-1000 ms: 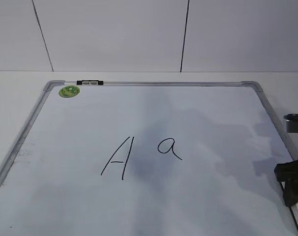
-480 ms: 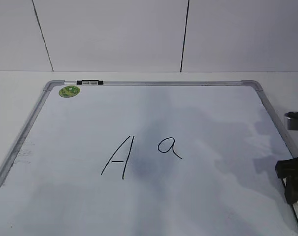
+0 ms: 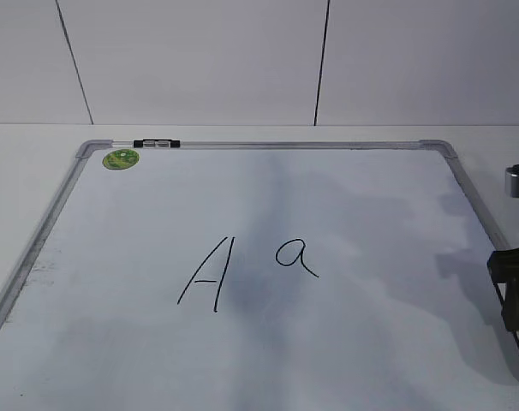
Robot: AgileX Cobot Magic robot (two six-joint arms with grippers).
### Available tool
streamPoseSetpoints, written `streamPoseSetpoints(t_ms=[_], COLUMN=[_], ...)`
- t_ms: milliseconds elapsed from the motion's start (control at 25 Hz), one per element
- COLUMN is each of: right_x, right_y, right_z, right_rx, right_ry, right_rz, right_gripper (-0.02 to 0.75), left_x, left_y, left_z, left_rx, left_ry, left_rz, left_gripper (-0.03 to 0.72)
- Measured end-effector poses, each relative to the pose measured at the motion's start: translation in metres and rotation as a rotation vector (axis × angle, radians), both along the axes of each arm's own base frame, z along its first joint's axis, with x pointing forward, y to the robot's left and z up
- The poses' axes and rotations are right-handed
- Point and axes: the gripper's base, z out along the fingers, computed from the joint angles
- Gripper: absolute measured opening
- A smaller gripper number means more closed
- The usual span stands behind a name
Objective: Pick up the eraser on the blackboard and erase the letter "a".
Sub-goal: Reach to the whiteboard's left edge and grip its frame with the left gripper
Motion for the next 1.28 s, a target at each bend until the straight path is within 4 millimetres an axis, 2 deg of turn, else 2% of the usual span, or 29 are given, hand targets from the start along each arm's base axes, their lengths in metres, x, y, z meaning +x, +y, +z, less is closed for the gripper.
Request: streamPoseSetpoints(t_ms=[280,560,920,1280], right_x=[-0.009,-0.009,0.006,0.013], right_y=[0.008,0.015,0.051,0.077], right_z=[0.017,0.022,0.056,0.061], right_rx=[0.103,0.157,0.116,0.032], right_ry=[-0.043,-0.055,-0.129,-0.076], right_rz=[0.052,0.081,0.25,0.365], right_gripper=[0.561,0.561,0.561,0.561], left_x=[0.0,0.0,0.0,0.0], left_y=[0.0,0.0,0.0,0.0], left_z=[0.0,0.0,0.0,0.0], left_rx=[0.0,0.0,0.0,0.0], left_ry=[0.0,0.0,0.0,0.0], left_rz=[0.0,0.0,0.0,0.0], left_gripper=[0.235,0.235,0.235,0.235])
